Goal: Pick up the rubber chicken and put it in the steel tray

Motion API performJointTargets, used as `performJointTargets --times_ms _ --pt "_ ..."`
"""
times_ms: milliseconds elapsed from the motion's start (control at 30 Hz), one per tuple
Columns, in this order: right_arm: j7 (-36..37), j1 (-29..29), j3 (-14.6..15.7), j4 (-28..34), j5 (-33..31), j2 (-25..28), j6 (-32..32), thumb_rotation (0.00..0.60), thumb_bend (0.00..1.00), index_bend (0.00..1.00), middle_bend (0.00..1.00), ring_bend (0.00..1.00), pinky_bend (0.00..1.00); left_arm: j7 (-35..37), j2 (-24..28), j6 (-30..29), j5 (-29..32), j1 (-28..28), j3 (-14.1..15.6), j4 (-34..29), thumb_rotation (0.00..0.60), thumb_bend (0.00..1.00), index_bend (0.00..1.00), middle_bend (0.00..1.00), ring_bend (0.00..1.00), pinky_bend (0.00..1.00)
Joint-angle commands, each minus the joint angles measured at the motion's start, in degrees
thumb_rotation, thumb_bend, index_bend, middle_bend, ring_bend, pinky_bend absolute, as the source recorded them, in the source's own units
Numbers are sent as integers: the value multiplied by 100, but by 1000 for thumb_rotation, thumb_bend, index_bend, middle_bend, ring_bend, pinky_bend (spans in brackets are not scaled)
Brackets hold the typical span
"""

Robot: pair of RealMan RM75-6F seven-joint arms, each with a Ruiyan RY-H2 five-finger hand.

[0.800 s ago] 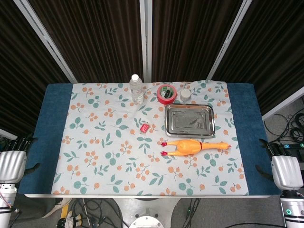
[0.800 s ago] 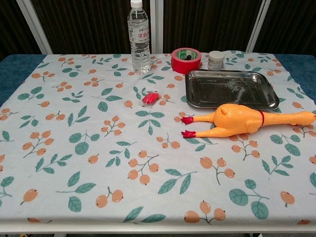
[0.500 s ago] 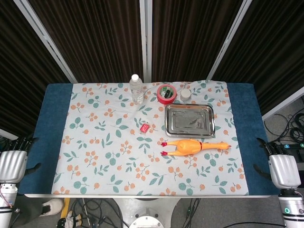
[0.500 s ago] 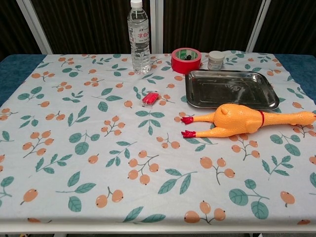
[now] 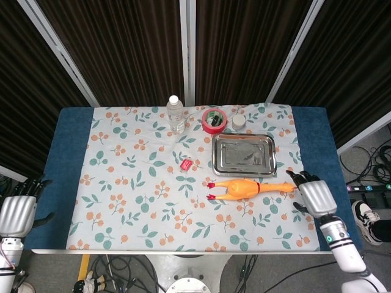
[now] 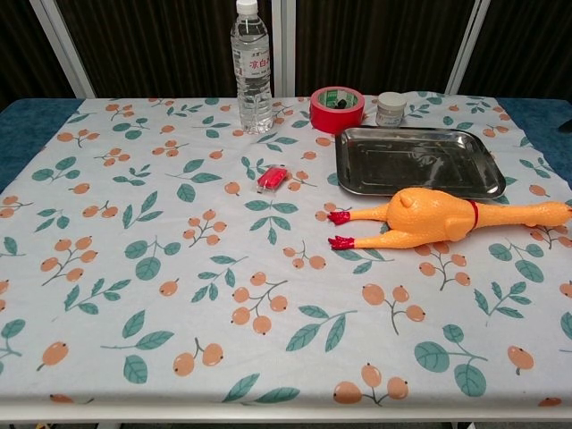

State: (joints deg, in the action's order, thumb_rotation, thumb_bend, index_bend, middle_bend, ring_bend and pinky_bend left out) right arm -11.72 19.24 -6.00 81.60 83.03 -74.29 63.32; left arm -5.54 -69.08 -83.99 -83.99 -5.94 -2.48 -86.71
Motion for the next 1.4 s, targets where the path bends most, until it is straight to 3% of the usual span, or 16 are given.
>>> performJointTargets --times_ms 33,300,567,733,833,1100,1200,1400 --pt "-184 442 -84 -602 -171 -496 -490 600 162 218 337 199 362 15 3 29 26 1 3 -1 600 32 276 231 171 226" --pt "-159 812 38 -1365 -121 -1079 -844 600 213 283 363 220 391 54 0 87 115 33 21 15 600 32 276 231 171 226" --pt "-133 940 163 -1666 -107 -1352 -939 600 232 285 363 230 405 145 -3 170 166 44 44 48 600 32 276 231 171 226" --pt "-145 989 225 -1788 -75 -1471 -934 600 305 323 363 263 449 207 -13 204 196 51 47 102 600 32 277 231 171 226" --pt "-141 1012 260 -1876 -15 -1548 -870 600 351 388 385 309 505 263 -23 199 197 60 46 142 600 32 277 231 171 226" --pt "45 1074 396 -1930 425 -1530 -434 600 449 676 573 535 764 416 -20 167 143 75 50 251 600 32 277 231 171 226" --pt "266 1116 487 -1727 788 -1246 -110 600 454 800 653 626 865 672 -16 55 -26 37 9 299 600 31 277 231 171 226" --pt "566 1323 509 -910 1314 -359 271 600 430 909 724 702 962 1521 135 -20 -535 -289 -138 229 600 32 277 242 171 229"
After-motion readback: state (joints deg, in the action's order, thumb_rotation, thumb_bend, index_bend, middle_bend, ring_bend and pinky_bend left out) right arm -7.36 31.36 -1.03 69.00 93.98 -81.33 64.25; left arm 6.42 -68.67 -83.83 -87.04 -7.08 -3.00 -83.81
